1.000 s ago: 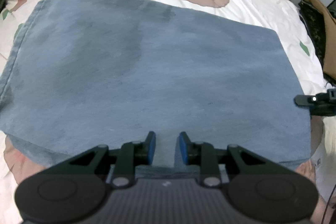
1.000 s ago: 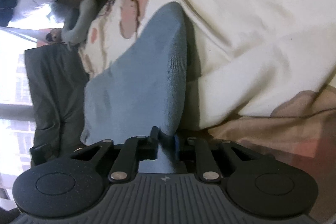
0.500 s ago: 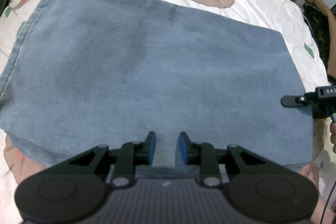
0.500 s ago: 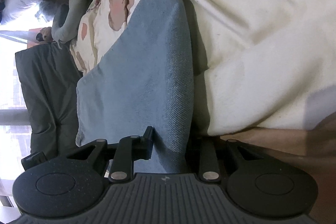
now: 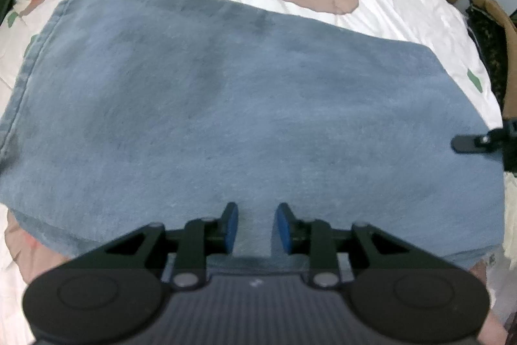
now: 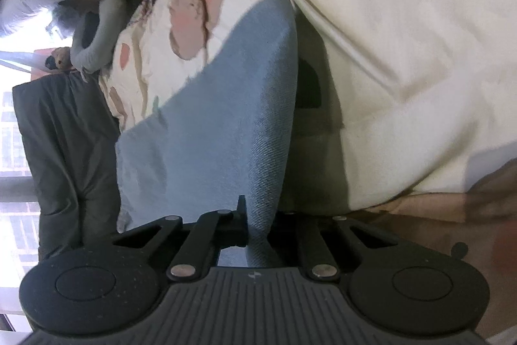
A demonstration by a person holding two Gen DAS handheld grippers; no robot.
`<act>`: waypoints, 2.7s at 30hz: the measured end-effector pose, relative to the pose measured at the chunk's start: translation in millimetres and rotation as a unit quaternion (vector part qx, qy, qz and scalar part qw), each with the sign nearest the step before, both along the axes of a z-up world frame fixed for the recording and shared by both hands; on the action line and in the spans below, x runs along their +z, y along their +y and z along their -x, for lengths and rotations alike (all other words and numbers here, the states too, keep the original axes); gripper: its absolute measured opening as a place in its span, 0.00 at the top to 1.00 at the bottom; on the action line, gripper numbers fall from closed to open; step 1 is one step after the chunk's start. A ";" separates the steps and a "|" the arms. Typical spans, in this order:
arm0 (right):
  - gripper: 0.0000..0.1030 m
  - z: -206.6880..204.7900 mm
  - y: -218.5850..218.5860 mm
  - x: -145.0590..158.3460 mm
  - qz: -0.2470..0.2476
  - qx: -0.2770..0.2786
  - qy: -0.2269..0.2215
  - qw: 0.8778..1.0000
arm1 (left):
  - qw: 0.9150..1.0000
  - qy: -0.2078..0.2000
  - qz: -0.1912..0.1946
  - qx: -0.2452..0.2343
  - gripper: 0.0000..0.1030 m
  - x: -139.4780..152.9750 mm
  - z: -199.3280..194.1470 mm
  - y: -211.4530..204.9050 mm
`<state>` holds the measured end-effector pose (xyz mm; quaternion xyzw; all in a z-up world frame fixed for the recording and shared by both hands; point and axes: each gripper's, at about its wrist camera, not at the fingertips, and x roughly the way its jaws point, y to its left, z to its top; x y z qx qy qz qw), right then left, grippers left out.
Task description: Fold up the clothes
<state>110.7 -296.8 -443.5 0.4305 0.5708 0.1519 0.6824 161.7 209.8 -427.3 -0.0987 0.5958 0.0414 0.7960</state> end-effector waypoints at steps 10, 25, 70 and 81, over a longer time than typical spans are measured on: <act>0.95 -14.6 -9.9 55.5 0.009 0.006 -0.041 0.999 | 0.999 -0.023 0.017 -0.014 0.68 16.2 -0.9 -8.5; 0.95 -13.0 -114.4 73.6 0.067 -0.026 -0.031 0.997 | 0.996 -0.038 0.037 -0.074 0.68 17.7 -7.3 -26.7; 0.60 119.9 -172.3 -46.9 -0.075 -0.126 0.068 0.987 | 0.988 -0.019 0.029 -0.148 0.67 8.7 -34.7 -63.9; 0.70 123.5 -161.5 -43.3 -0.083 -0.136 0.050 0.986 | 0.985 -0.027 0.061 -0.158 0.67 1.5 -46.5 -81.5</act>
